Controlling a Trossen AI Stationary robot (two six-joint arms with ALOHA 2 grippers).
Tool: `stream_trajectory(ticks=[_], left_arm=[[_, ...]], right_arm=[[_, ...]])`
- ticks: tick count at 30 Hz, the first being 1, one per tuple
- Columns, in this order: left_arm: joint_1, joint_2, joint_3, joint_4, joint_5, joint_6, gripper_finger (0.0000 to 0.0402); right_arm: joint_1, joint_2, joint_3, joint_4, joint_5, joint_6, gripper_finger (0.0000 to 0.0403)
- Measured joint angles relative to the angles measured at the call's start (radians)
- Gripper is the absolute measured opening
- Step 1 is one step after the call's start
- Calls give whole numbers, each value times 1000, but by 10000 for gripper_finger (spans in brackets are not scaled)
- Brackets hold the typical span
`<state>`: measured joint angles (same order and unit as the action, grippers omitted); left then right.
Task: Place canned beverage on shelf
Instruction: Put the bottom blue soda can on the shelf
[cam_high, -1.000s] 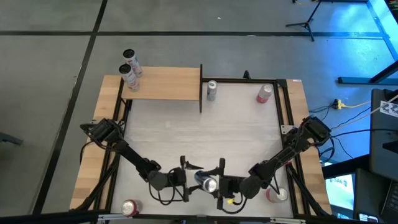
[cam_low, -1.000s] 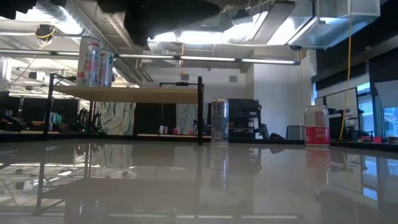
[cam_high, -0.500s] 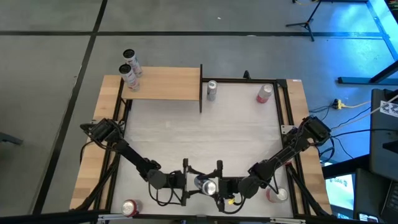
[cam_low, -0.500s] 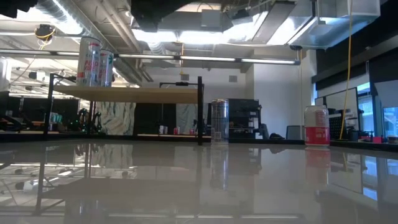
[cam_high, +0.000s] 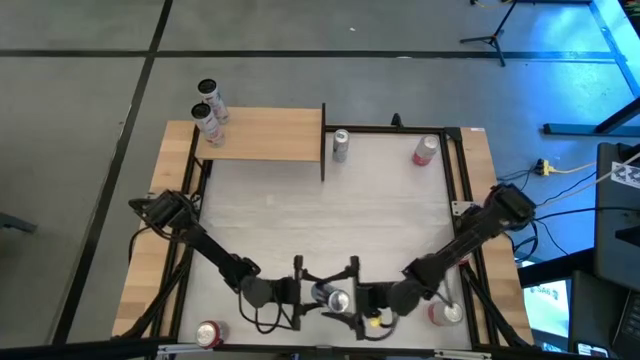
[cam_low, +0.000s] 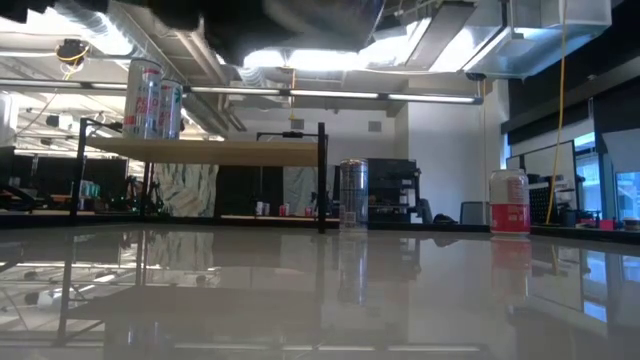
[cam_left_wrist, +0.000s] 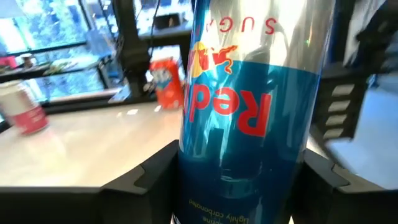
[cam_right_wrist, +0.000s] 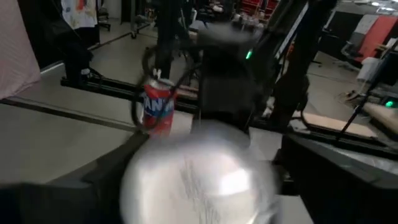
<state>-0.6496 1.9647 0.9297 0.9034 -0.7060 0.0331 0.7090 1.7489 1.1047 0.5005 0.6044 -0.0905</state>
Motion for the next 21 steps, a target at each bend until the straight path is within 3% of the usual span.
stream_trajectory(ticks=[5, 11, 16, 21], left_arm=[[-12, -90, 0, -268, -64, -82, 210], [14, -224, 0, -702, -17, -318, 209], [61, -289, 1, -947, 145, -477, 210], [108, -296, 78, -1253, 281, -606, 209]], right_arm=[[90, -98, 2, -215, 158, 32, 386], [136, -140, 2, -447, 310, 236, 389], [94, -112, -11, -537, 284, 399, 389], [22, -66, -16, -496, 187, 401, 389]])
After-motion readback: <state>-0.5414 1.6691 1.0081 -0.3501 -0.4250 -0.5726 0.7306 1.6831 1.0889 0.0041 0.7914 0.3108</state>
